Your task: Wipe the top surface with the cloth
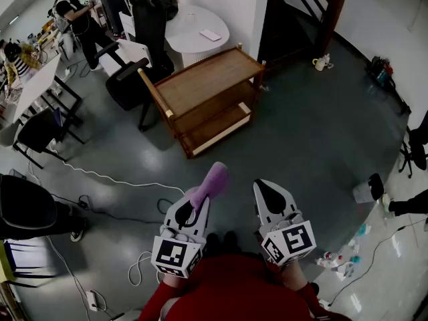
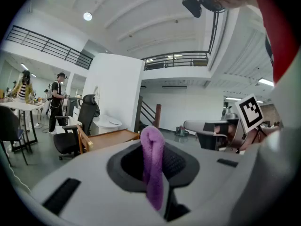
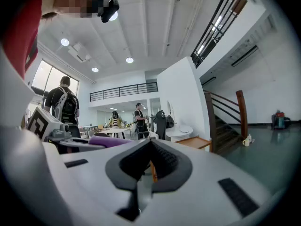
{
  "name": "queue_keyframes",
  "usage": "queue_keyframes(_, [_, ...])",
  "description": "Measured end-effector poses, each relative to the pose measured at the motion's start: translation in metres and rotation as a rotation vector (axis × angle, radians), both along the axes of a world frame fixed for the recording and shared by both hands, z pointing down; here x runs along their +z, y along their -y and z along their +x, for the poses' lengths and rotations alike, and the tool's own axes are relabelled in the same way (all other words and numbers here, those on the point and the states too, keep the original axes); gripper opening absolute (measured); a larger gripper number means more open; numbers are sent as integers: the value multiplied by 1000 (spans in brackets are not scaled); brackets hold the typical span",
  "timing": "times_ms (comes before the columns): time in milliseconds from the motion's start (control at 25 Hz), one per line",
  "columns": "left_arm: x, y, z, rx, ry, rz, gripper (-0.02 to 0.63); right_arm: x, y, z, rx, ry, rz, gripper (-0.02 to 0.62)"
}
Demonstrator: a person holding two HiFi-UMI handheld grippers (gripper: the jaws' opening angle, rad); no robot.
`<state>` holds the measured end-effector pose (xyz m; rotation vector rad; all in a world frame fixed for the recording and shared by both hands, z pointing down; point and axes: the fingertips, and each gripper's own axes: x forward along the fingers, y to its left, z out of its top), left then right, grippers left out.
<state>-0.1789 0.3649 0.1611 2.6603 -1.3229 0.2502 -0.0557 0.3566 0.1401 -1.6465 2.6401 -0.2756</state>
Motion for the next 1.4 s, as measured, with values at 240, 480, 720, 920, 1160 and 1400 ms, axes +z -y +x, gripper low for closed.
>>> queue_keyframes(240, [-4, 3, 1, 2, -5, 4, 57, -3, 3, 1, 7, 2, 6, 12])
queue_keyframes(480, [-3, 3, 1, 8, -9, 1, 57, -4, 1, 1, 12, -5, 4, 12])
queue_keyframes(720, [4, 5, -3, 9, -11, -23, 57, 0, 4, 0, 22, 22, -1, 12])
queue_keyframes(920, [9, 10, -10, 5, -8, -42, 57, 7, 9, 3, 48, 35, -34, 12])
queue_keyframes(1160, [9, 28, -18, 11, -27, -47, 57, 12, 25, -4, 67, 30, -55, 12])
queue_keyframes(1400, [13, 49, -23, 16, -32, -45, 57, 11, 36, -5, 91, 15, -45, 12])
